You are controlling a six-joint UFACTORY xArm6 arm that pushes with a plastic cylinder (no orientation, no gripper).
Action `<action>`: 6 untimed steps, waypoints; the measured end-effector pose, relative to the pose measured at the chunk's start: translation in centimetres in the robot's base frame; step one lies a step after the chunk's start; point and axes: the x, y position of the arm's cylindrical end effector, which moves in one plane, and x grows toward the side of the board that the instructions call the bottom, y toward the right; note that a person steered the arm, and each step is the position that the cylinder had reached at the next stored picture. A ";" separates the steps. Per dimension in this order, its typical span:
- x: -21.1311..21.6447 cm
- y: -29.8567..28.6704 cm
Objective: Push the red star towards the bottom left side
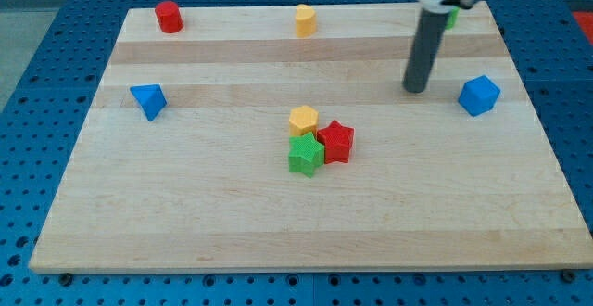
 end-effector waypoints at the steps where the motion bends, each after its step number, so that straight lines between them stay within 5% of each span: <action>1: 3.3 -1.7; 3: 7.8 -4.6; 6: 11.0 -16.3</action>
